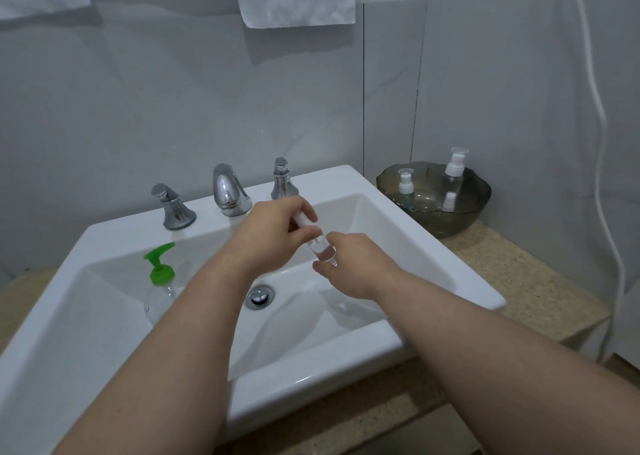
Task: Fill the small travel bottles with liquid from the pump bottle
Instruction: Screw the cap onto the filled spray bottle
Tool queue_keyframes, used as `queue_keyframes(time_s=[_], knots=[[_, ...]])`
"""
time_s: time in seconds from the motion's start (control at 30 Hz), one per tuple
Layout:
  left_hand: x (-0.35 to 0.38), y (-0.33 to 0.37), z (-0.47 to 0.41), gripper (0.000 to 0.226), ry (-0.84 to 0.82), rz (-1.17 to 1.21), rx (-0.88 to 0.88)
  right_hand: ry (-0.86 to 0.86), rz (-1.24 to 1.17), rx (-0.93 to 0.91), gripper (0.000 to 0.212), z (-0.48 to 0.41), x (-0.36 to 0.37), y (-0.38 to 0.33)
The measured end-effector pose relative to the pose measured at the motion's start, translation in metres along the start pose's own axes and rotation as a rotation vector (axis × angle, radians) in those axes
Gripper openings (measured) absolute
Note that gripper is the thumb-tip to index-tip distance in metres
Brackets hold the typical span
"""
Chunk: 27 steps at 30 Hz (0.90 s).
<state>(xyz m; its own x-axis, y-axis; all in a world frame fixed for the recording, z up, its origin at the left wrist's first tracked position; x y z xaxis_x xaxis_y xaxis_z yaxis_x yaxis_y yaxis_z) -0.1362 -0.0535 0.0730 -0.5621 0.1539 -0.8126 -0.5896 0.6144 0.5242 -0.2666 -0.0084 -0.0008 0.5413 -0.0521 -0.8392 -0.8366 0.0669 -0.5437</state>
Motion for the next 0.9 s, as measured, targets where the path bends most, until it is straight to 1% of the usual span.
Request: queue_keyframes(time_s=[0.1,0.17,0.2,0.27,0.3,0.37,0.4,0.47,0.5,0.53,0.57,0.6,0.63,0.67,0.7,0.77,0.8,0.83,0.9], knots=[[0.003,0.0,0.0,0.014,-0.01,-0.074,-0.024,-0.015,0.044,-0.002,0.018,0.0,0.002,0.0],[0.004,-0.001,0.0,0.012,-0.029,-0.086,-0.042,-0.019,0.039,0.008,0.02,-0.001,0.003,0.001],[0.006,-0.002,0.0,0.015,-0.054,-0.071,-0.04,-0.019,0.031,0.012,0.02,-0.002,0.003,0.002],[0.009,0.0,0.001,0.031,-0.087,-0.007,-0.022,-0.016,0.015,0.015,0.022,-0.002,0.003,0.002],[0.009,0.003,0.002,0.033,-0.079,0.043,-0.016,-0.016,0.01,0.013,0.024,-0.002,0.002,0.001],[0.009,0.007,0.003,0.023,-0.025,0.092,-0.007,-0.025,0.001,0.012,0.028,-0.001,0.003,0.0],[0.009,0.008,0.002,0.023,0.009,0.052,-0.009,-0.028,0.002,0.015,0.026,-0.001,0.003,0.0],[0.007,0.006,0.001,0.031,0.059,-0.058,-0.039,-0.024,0.019,0.027,0.019,-0.002,0.003,0.002],[0.006,0.003,0.0,0.025,0.081,-0.087,-0.054,-0.023,0.029,0.03,0.018,-0.002,0.003,0.002],[0.006,0.0,-0.001,0.013,0.085,-0.061,-0.054,-0.024,0.036,0.033,0.018,-0.003,0.003,0.003],[0.007,-0.001,-0.001,0.01,0.066,-0.005,-0.051,-0.025,0.039,0.038,0.019,-0.002,0.004,0.003],[0.01,-0.003,-0.002,0.023,0.045,0.071,-0.049,-0.028,0.039,0.042,0.018,-0.002,0.004,0.004],[0.011,-0.001,-0.001,0.032,0.034,0.179,-0.044,-0.029,0.034,0.043,0.018,-0.002,0.004,0.004],[0.011,-0.001,0.0,0.032,0.041,0.22,-0.054,-0.03,0.025,0.046,0.019,-0.002,0.004,0.004],[0.009,-0.001,0.0,0.027,0.073,0.217,-0.06,-0.03,0.016,0.047,0.019,-0.002,0.004,0.004],[0.007,-0.004,0.0,0.022,0.129,0.082,-0.089,-0.025,0.012,0.053,0.021,-0.001,0.003,0.004],[0.006,-0.007,-0.001,0.015,0.133,0.044,-0.101,-0.025,0.019,0.057,0.022,-0.001,0.002,0.004],[0.007,-0.009,-0.001,0.007,0.106,0.064,-0.105,-0.028,0.032,0.06,0.022,0.0,0.002,0.005],[0.012,-0.01,-0.002,0.034,0.035,0.181,-0.076,-0.039,0.061,0.064,0.021,0.001,0.002,0.005]])
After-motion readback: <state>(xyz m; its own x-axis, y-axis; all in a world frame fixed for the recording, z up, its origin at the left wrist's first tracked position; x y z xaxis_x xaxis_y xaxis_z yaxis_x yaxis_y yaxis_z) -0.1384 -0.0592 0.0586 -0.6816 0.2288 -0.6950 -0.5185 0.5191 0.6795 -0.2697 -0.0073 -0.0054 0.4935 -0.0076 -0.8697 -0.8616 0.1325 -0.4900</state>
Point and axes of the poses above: each hand's wrist, its own z-axis away from the middle knuckle, its own x-axis out of the palm, y = z × x, the point moved 7 cm from there along -z, towards the middle knuckle, and after that the axes turned 3 degrees about -y, right-handed, at the moved point
